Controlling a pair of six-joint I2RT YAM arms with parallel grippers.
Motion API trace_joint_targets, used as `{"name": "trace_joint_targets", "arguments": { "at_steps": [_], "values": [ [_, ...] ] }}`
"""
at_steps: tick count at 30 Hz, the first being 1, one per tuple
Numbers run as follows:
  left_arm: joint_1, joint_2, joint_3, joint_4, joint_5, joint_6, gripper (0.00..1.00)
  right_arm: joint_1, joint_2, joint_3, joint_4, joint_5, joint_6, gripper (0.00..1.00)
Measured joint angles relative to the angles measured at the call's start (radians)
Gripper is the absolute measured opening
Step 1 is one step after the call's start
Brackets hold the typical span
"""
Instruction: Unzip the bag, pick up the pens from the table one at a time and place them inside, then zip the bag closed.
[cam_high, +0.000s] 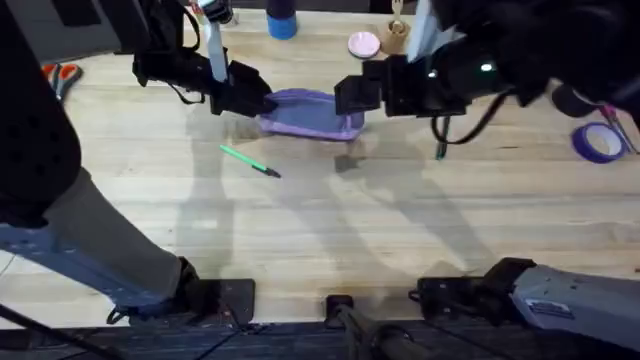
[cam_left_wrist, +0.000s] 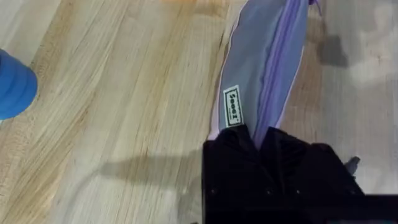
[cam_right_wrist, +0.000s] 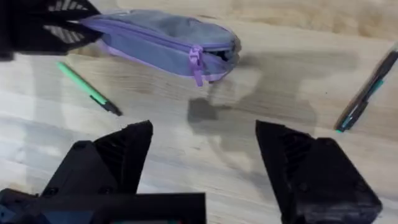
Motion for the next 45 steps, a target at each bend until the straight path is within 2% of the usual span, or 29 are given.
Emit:
{"name": "trace_joint_targets", "arguments": {
  "at_steps": [5, 14, 30, 36, 37, 39, 43, 45],
  "values": [
    [0.000, 0.000, 0.000, 0.000, 0.000, 0.000, 0.042, 0.000, 0.080, 0.000, 0.017, 0.000, 0.039, 0.996],
    [0.000, 0.000, 0.000, 0.000, 0.000, 0.000, 0.042, 0.000, 0.207, 0.000, 0.156, 0.000, 0.062, 0.996],
    [0.000, 0.000, 0.000, 0.000, 0.000, 0.000, 0.042, 0.000, 0.301, 0.000, 0.267, 0.000, 0.110, 0.993],
    [0.000, 0.000, 0.000, 0.000, 0.000, 0.000, 0.042, 0.000, 0.302, 0.000, 0.277, 0.006, 0.116, 0.800],
    [0.000, 0.000, 0.000, 0.000, 0.000, 0.000, 0.042, 0.000, 0.303, 0.000, 0.277, 0.011, 0.121, 0.697],
    [0.000, 0.000, 0.000, 0.000, 0.000, 0.000, 0.042, 0.000, 0.308, 0.000, 0.277, 0.016, 0.124, 0.613],
    [0.000, 0.000, 0.000, 0.000, -0.001, 0.000, 0.042, 0.000, 0.320, 0.000, 0.279, 0.023, 0.127, 0.574],
    [0.000, 0.000, 0.000, 0.000, -0.001, 0.000, 0.042, 0.000, 0.324, 0.000, 0.282, 0.023, 0.127, 0.521]
  ]
}}
